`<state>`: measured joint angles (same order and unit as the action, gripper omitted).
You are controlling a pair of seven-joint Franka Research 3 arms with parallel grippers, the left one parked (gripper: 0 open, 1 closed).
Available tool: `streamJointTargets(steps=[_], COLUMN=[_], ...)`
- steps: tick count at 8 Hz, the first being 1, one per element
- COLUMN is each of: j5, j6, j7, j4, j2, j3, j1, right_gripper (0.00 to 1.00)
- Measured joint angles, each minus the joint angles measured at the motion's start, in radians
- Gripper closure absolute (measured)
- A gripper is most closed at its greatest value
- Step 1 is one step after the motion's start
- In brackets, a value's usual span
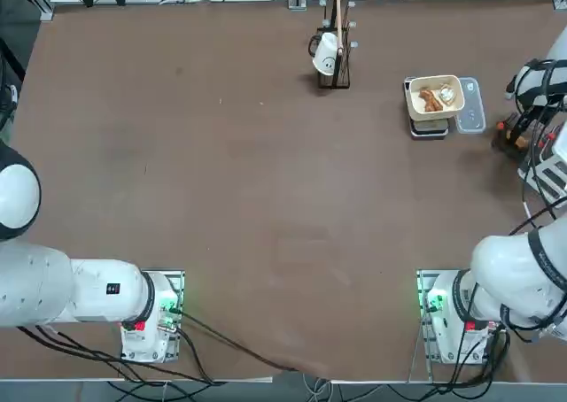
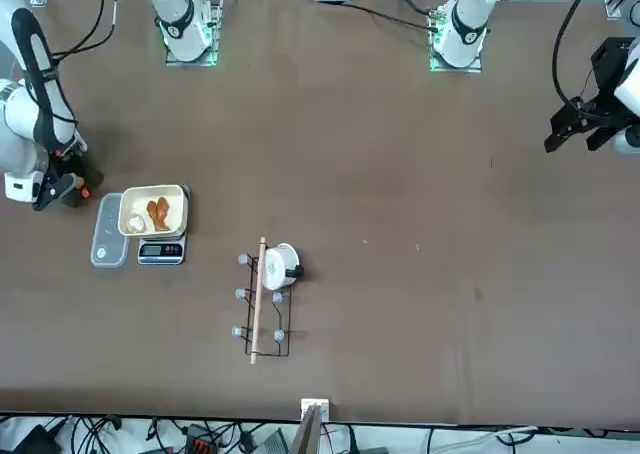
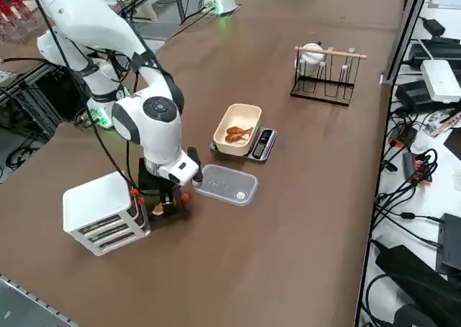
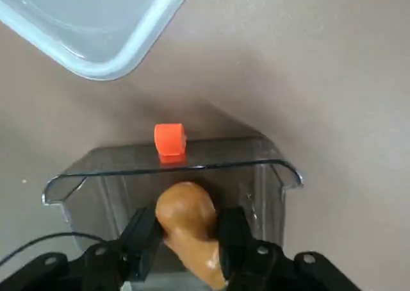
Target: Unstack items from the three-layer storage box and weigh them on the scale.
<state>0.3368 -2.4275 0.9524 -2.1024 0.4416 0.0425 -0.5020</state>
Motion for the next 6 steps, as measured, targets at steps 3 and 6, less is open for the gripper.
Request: streamJointTargets(steps=[3, 6], j5=[0.000, -0.008], j6=[-0.010, 0.096], j7=[0.000, 0.000], j4=[-0.004, 0.021], j2=[-0.003, -0.071], j3=[0.000, -0.024], j1=[-0.004, -0.003], right_gripper=[0.54, 0.54])
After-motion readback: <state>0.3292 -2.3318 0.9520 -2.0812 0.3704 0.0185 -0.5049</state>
